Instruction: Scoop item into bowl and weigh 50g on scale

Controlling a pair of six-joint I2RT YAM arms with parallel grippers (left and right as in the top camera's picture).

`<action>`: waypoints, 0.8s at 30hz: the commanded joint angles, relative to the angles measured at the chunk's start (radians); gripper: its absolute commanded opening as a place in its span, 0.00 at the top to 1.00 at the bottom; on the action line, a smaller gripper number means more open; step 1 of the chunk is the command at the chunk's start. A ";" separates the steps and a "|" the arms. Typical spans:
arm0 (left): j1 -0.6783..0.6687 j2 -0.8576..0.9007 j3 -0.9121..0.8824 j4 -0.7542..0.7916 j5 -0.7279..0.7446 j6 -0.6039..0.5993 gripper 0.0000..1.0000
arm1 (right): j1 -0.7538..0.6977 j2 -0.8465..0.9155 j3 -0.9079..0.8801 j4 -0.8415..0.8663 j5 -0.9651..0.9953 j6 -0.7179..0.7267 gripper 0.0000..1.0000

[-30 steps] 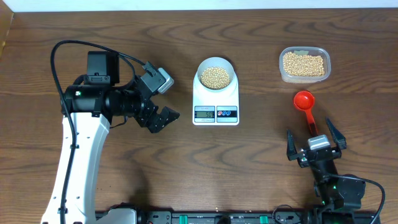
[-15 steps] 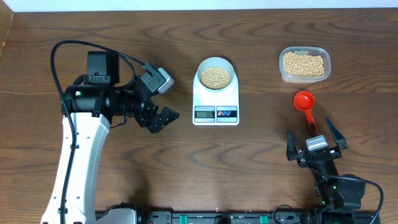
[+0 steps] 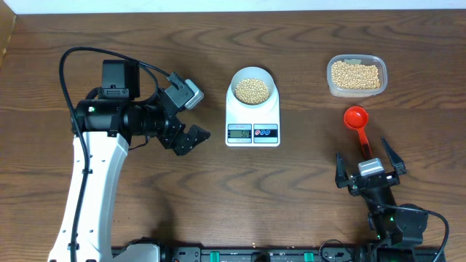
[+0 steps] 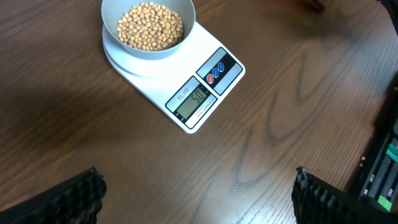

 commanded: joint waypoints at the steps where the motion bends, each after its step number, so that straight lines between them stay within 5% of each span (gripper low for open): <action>1: 0.003 -0.010 0.006 -0.003 0.013 0.017 0.02 | -0.005 -0.005 -0.002 -0.006 0.008 -0.014 0.01; 17: 0.003 -0.010 0.006 -0.003 0.013 0.017 0.02 | -0.005 -0.005 -0.002 -0.011 0.064 -0.011 0.01; 24: 0.003 -0.010 0.006 -0.003 0.013 0.017 0.02 | -0.005 -0.004 -0.002 -0.010 0.064 0.118 0.01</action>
